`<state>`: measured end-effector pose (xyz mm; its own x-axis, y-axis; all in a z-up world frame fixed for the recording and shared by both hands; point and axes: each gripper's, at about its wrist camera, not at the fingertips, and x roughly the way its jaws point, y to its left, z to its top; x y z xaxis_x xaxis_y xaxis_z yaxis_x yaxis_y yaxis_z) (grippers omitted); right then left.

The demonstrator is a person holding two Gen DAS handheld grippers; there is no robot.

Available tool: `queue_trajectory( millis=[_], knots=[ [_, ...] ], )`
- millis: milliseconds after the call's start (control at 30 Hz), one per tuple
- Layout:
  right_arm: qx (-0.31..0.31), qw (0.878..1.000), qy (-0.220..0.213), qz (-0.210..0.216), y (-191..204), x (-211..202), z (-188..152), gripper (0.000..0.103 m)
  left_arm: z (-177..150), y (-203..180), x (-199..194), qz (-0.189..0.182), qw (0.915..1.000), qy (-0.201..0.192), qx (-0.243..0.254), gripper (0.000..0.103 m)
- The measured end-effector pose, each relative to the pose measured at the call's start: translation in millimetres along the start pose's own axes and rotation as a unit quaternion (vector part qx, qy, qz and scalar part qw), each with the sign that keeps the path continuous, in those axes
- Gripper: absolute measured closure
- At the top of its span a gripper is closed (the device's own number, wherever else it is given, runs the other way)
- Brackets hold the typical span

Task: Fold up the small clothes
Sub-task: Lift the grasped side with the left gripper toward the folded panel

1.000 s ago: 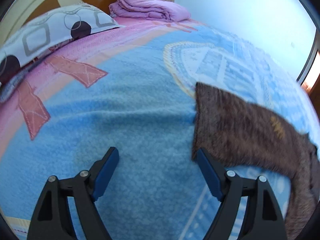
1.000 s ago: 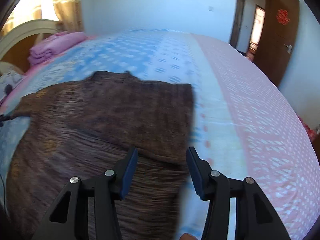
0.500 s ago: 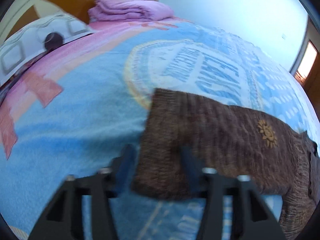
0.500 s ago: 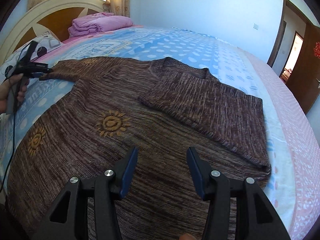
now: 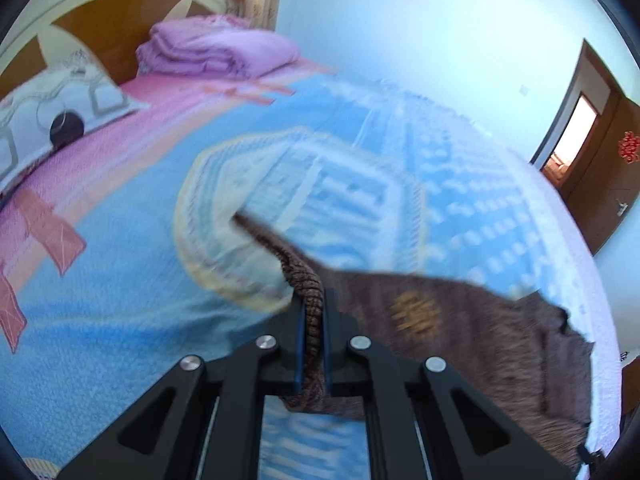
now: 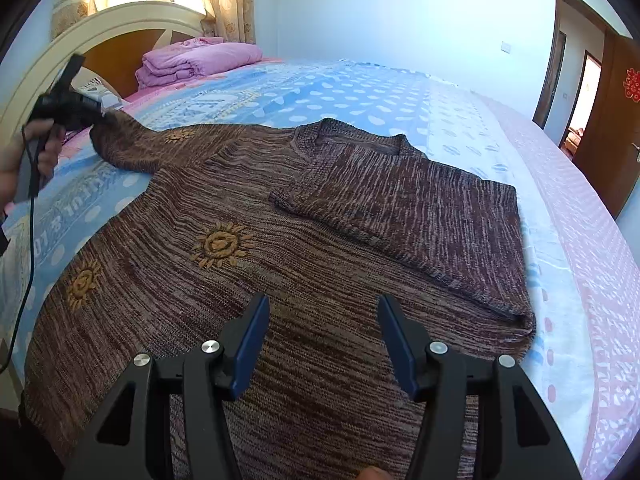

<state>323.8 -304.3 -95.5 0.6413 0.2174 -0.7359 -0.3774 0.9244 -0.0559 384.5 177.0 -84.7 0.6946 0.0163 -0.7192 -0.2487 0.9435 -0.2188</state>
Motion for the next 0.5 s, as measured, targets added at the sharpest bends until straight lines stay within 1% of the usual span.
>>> queue_trajectory(
  millis=[167,233,333,400,500],
  knots=[
    [0.004,1.000,-0.004,0.004,-6,-9,-1,0.046,15,-43,-19,-0.020,0.9997,-0.013,0.004,0.096],
    [0.008,1.000,-0.002,0.010,-9,-13,-1,0.046,18,-66,-25,-0.034,0.9992,-0.018,0.014,0.096],
    [0.008,1.000,-0.006,0.010,-14,-22,-3,0.046,19,-96,-33,-0.053,0.9978,-0.025,0.030,0.096],
    [0.013,1.000,-0.008,0.011,-19,-27,-5,0.046,18,-117,-35,-0.067,0.9967,-0.025,0.038,0.096],
    [0.025,1.000,-0.007,0.012,-30,-34,-9,0.045,15,-142,-36,-0.080,0.9956,-0.023,0.044,0.096]
  ],
)
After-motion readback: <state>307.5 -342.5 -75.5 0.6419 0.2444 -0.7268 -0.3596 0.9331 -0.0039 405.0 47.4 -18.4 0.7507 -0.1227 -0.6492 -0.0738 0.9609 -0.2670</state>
